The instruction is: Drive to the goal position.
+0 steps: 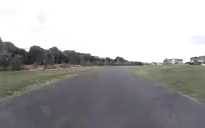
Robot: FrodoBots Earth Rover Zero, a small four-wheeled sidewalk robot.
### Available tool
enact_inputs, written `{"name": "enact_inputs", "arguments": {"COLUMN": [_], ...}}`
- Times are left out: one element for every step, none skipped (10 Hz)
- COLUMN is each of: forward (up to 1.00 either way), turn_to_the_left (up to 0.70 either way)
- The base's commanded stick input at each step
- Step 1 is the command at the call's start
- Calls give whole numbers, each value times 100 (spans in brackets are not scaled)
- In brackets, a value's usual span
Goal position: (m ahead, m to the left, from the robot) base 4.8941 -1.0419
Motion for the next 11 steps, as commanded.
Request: {"name": "enact_inputs", "arguments": {"forward": [70, 70, 70, 70, 70, 70, 70, 70, 70, 70, 70], "turn_to_the_left": [-2, -5, -11, -16, -14, -4, 0, 0, 0, 0, 0]}}
